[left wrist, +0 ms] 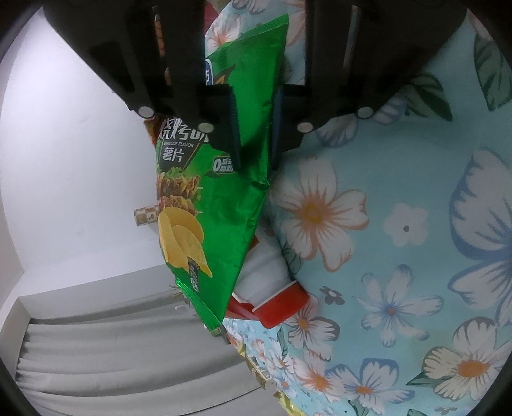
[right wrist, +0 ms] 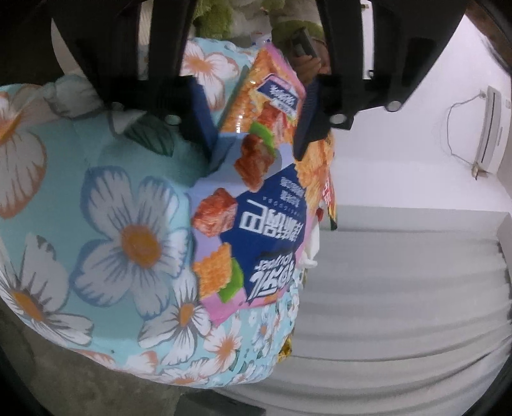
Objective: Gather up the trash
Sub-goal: 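Lift both held snack bags off the bed, then carry both bags over the wastebasket and open both tools, then grasp the fallen green-red snack bag from the floor with the right tool, then carry the green-red bag into the wastebasket and open the right tool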
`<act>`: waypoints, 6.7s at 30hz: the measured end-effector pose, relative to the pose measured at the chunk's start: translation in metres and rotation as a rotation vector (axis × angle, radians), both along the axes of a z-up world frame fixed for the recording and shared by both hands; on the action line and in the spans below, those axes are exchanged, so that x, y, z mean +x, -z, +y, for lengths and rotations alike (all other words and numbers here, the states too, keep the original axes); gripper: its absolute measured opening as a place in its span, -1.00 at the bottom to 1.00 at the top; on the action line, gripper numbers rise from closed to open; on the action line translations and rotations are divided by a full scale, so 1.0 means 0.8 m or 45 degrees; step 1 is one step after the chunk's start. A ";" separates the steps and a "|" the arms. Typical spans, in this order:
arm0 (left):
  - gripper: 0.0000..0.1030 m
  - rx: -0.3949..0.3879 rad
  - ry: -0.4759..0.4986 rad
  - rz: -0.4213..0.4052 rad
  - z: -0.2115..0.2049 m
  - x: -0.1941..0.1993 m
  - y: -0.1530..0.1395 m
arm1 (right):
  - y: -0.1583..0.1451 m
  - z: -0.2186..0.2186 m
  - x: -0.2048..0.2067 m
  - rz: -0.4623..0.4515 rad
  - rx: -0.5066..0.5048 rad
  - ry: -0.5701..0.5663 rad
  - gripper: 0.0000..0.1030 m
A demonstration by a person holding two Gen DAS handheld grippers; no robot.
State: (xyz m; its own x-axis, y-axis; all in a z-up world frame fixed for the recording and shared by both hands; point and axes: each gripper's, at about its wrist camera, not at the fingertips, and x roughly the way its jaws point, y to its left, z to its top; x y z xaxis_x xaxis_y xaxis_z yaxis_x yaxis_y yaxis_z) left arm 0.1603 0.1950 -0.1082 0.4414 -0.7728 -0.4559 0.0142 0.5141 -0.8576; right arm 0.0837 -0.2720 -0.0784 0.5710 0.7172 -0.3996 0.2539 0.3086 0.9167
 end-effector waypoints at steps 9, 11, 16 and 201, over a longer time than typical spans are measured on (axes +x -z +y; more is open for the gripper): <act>-0.92 -0.010 -0.001 -0.097 0.002 -0.024 -0.037 | -0.021 -0.007 -0.009 -0.127 0.042 0.025 -0.82; -0.95 -0.013 0.000 -0.154 0.002 -0.032 -0.057 | -0.041 -0.012 -0.015 -0.199 0.016 0.027 -0.85; -0.99 0.003 0.023 -0.296 -0.009 -0.050 -0.111 | -0.088 -0.034 -0.036 -0.368 -0.055 0.057 -0.91; 0.41 0.591 0.065 -0.461 -0.174 0.049 -0.164 | 0.420 -0.518 0.008 1.405 -0.722 0.294 -0.36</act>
State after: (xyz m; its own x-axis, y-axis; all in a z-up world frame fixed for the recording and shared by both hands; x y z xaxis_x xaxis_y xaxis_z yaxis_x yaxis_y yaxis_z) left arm 0.1992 0.0561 0.0229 0.5999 -0.5526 -0.5786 0.2986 0.8255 -0.4789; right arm 0.0905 -0.6863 -0.4148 -0.1734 0.2177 -0.9605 0.8984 0.4346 -0.0637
